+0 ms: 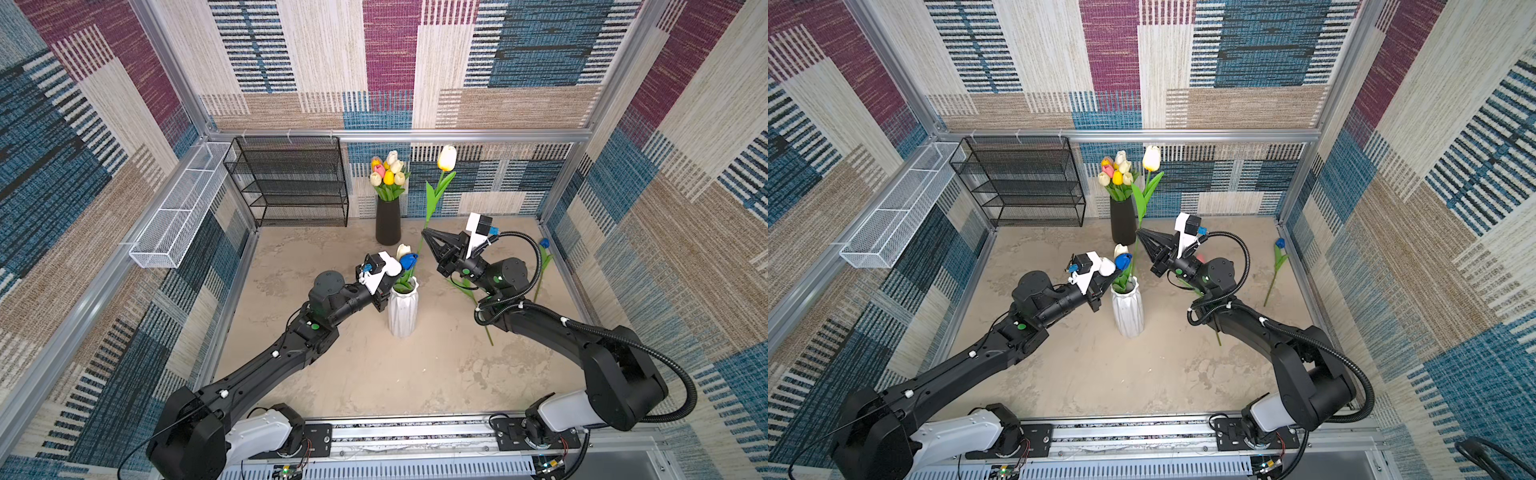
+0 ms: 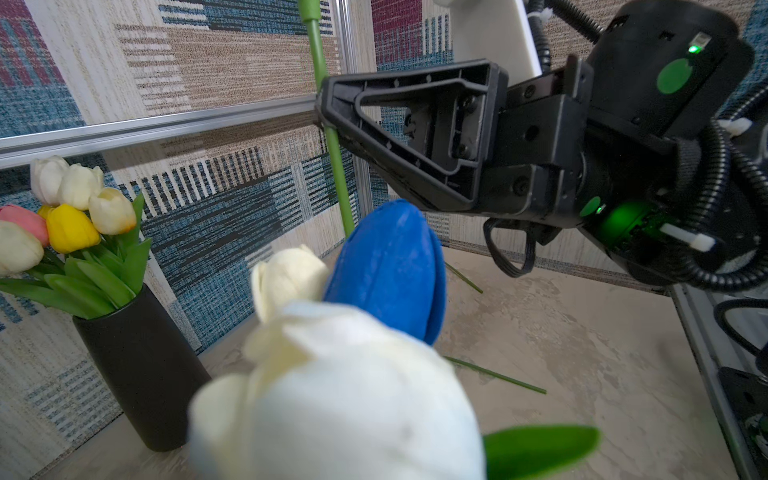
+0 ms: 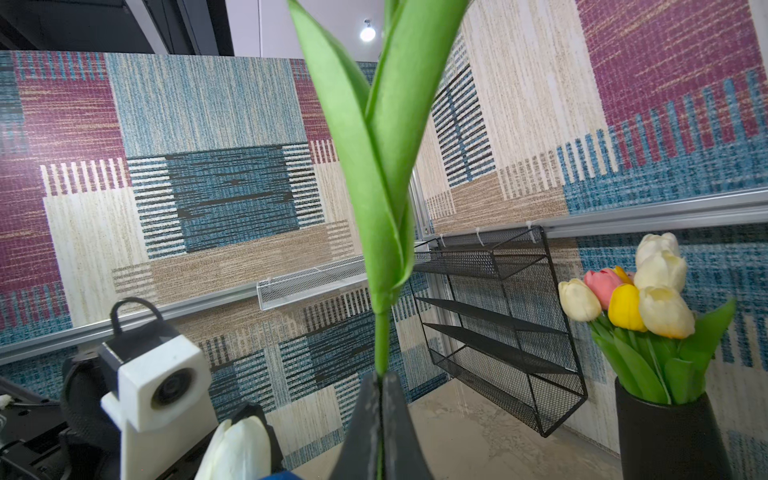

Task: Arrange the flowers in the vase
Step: 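Move the cream tulip over the white vase and lower its stem in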

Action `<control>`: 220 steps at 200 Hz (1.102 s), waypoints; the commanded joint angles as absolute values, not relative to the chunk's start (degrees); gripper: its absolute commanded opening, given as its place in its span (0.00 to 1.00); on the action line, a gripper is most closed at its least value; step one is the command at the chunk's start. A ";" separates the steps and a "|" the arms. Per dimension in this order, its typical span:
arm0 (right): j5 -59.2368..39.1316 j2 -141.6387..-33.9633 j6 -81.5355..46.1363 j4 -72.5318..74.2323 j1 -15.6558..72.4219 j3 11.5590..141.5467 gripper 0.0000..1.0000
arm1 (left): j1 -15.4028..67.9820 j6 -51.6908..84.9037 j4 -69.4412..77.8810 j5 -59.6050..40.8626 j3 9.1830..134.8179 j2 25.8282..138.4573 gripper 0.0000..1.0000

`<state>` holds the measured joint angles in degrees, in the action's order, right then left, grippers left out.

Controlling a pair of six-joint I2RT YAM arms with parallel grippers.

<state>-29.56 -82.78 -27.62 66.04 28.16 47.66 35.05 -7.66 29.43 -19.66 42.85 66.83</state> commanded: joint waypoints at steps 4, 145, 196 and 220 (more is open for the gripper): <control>-30.79 -81.48 -28.39 67.43 28.37 47.37 0.00 | 35.07 -9.05 31.77 -18.82 42.70 66.71 0.09; -35.49 -82.93 -24.19 72.66 30.06 40.04 0.00 | 35.07 -9.06 32.26 -18.72 42.01 66.08 0.09; -35.42 -82.49 -19.49 72.12 30.53 34.34 0.06 | 35.06 -8.96 33.50 -18.11 40.83 66.01 0.09; -31.61 -80.77 -17.64 65.75 30.59 34.10 0.20 | 35.07 -8.96 33.31 -18.10 40.76 66.18 0.09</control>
